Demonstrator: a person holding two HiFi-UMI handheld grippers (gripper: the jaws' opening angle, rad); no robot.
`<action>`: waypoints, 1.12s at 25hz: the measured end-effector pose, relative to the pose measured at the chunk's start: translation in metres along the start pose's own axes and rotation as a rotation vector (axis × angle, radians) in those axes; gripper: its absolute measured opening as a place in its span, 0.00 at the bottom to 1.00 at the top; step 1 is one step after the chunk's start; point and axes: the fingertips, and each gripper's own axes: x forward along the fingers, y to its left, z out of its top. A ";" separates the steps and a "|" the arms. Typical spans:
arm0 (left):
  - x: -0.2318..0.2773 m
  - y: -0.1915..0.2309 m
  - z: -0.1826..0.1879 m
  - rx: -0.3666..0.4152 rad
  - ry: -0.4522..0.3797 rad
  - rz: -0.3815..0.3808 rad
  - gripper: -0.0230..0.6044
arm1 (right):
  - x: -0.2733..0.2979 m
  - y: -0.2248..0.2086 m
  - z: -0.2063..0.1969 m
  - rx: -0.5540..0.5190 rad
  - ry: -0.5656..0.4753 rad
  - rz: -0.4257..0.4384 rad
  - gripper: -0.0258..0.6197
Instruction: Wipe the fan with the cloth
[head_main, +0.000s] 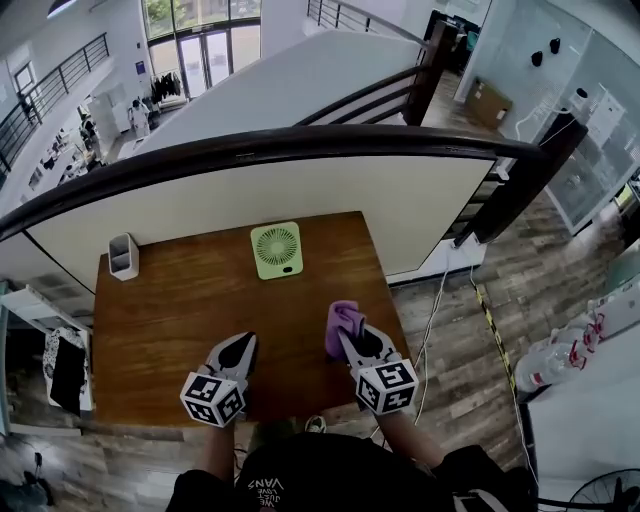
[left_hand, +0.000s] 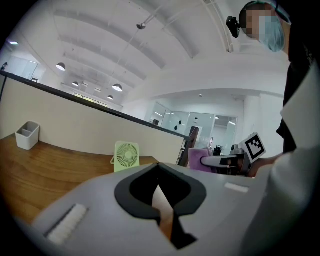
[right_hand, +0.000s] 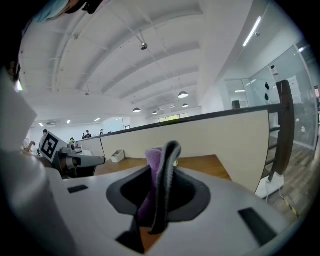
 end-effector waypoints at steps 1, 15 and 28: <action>-0.003 -0.002 0.003 0.003 -0.008 0.006 0.06 | -0.003 0.001 0.001 0.000 -0.004 0.008 0.18; -0.045 -0.025 0.010 -0.026 -0.047 0.009 0.05 | -0.037 0.026 0.004 0.009 -0.025 0.031 0.18; -0.107 -0.028 0.012 0.028 -0.012 -0.097 0.06 | -0.058 0.096 0.001 0.021 -0.055 -0.043 0.18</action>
